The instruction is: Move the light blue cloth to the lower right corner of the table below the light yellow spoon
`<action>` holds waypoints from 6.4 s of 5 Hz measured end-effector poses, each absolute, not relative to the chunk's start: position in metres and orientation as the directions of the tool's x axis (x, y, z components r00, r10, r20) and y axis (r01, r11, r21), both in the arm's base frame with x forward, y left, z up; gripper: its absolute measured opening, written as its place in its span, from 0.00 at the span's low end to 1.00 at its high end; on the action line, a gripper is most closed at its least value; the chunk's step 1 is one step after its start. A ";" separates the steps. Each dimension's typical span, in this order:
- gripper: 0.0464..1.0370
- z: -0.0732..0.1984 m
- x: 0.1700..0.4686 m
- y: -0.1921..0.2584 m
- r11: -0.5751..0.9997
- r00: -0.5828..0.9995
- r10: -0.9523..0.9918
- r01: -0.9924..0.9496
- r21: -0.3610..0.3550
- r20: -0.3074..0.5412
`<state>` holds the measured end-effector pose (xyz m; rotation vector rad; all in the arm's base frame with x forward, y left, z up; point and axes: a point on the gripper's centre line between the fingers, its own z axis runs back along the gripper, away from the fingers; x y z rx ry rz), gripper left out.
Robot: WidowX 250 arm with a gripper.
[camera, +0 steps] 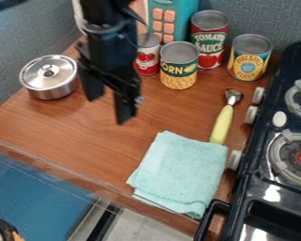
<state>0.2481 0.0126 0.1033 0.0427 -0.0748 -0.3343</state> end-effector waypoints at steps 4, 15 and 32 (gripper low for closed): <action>0.96 0.056 0.258 -0.054 0.895 0.897 -0.439 0.432 0.107 0.052; 0.96 0.019 0.272 0.025 0.923 0.962 -0.270 0.271 0.273 -0.042; 0.96 0.013 0.281 0.037 0.979 0.974 -0.097 0.131 0.158 -0.206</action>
